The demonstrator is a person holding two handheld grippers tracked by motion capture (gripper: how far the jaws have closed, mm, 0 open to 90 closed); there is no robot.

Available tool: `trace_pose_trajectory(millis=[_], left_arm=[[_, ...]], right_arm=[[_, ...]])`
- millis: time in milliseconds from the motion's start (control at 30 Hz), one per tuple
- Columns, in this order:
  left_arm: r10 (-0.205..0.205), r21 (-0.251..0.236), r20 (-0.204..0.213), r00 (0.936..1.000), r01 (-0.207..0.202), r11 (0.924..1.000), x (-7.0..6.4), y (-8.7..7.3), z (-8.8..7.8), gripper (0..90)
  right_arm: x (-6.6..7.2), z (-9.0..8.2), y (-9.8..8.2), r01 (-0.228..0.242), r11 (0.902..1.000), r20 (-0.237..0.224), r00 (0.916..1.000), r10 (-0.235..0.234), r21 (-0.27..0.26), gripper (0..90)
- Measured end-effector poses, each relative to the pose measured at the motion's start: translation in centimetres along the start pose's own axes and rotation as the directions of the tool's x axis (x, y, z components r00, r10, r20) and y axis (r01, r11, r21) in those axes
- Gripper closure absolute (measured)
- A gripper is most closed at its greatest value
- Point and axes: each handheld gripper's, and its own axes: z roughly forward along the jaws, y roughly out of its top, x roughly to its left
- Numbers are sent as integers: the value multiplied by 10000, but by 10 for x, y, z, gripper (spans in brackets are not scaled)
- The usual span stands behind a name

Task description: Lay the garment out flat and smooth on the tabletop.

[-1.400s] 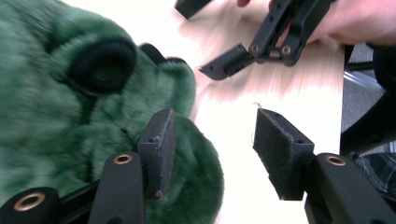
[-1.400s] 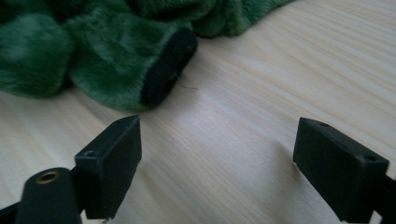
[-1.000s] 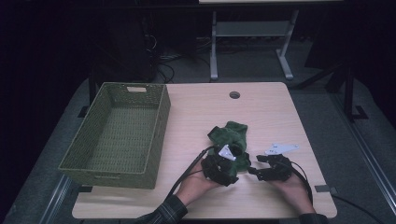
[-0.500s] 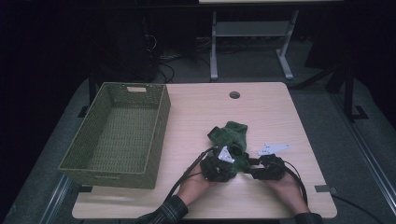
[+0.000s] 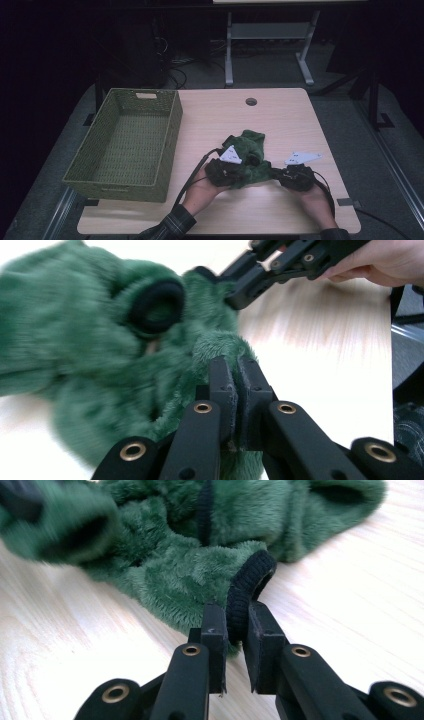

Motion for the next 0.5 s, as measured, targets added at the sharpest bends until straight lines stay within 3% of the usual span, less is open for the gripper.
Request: trace_pose_trajectory(millis=[233, 500], left_arm=[[-338, -136, -355, 9988, 333, 9994, 13, -10, -21, 868], [-585, 247, -706, 9958, 604, 9979, 19, -30, -31, 871]], right_arm=[[-7, -13, -4, -45, 9999, 351, 9994, 49, -116, 801], [-8, -20, -9, -194, 9998, 612, 9979, 190, 72, 802]])
